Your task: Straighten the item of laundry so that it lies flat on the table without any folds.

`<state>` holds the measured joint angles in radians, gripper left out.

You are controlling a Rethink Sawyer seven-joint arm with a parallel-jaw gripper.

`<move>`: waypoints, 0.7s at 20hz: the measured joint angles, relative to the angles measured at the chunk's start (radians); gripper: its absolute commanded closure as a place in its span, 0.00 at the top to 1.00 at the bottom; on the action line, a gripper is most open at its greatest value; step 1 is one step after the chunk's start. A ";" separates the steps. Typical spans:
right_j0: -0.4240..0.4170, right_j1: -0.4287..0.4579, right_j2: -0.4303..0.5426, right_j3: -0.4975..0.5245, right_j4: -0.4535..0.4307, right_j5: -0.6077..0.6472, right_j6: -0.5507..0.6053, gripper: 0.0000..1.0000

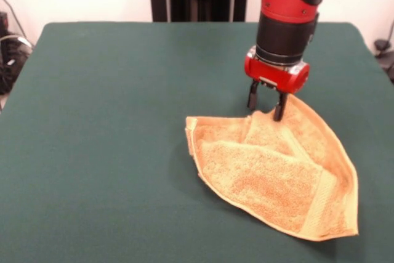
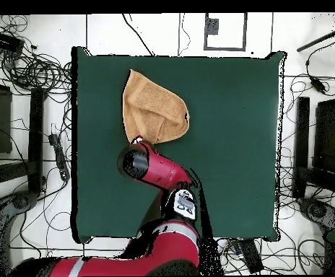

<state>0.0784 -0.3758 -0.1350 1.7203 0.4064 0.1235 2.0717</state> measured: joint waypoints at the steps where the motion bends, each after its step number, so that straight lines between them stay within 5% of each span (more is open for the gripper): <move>1: 0.000 0.000 0.000 -0.001 -0.002 0.001 0.000 1.00; 14: 0.012 -0.004 -0.016 -0.009 -0.011 0.033 0.000 1.00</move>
<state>0.0903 -0.3801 -0.1507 1.7118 0.3951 0.1565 2.0717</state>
